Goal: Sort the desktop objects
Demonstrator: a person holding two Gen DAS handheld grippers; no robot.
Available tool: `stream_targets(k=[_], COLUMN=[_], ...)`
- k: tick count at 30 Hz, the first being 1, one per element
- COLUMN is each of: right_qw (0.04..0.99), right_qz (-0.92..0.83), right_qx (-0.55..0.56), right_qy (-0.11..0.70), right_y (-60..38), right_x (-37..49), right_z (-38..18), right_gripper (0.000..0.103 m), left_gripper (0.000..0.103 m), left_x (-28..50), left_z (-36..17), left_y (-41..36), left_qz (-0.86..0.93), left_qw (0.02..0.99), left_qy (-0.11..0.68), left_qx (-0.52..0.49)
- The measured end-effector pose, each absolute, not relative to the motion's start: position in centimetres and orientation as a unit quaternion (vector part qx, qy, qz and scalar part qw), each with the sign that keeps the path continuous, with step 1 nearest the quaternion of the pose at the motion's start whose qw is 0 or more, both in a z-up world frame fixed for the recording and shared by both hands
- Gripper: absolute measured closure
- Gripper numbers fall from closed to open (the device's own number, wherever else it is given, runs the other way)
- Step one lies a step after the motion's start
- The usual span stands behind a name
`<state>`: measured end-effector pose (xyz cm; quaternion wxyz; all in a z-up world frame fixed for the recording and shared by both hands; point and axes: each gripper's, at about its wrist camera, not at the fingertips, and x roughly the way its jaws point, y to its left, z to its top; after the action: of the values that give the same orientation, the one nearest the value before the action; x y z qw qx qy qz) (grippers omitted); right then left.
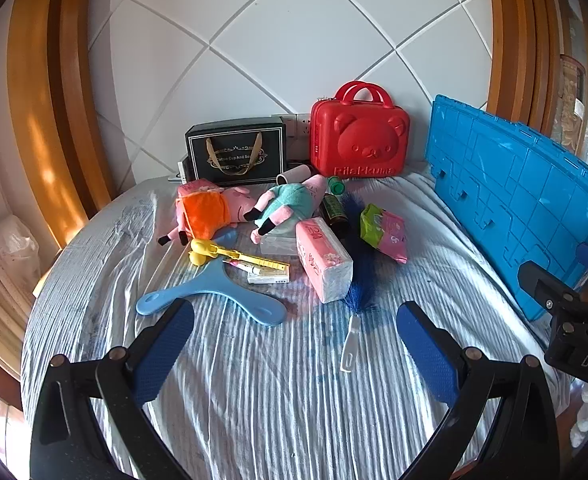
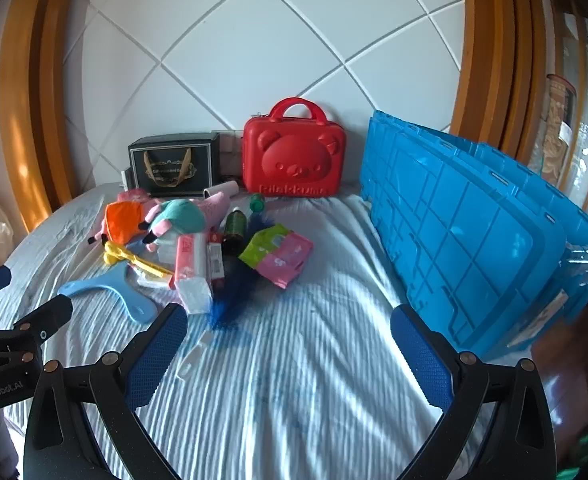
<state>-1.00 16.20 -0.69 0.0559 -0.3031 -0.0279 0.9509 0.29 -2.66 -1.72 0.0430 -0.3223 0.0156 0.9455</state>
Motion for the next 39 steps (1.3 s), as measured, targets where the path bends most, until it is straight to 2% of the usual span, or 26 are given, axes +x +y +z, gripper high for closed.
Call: stream_targets(k=[23,39], right_qw=[0.059,0.057], right_qz=[0.943,0.933], right_qx=[-0.324,-0.354], right_qy=[-0.035,-0.033], right_y=[16.5,17.1], right_x=[-2.7,-6.8], right_z=[-1.7,-3.2], right_gripper=[0.000,0.000], left_gripper=[0.000,0.000], left_x=[-1.3,-5.6], left_z=[-2.6,-4.3], left_y=[-2.2,-2.1], left_qz=[0.939,0.928], left_qw=[0.056,0.061], left_qy=[0.017,0.012], left_qx=[-0.338,-0.367])
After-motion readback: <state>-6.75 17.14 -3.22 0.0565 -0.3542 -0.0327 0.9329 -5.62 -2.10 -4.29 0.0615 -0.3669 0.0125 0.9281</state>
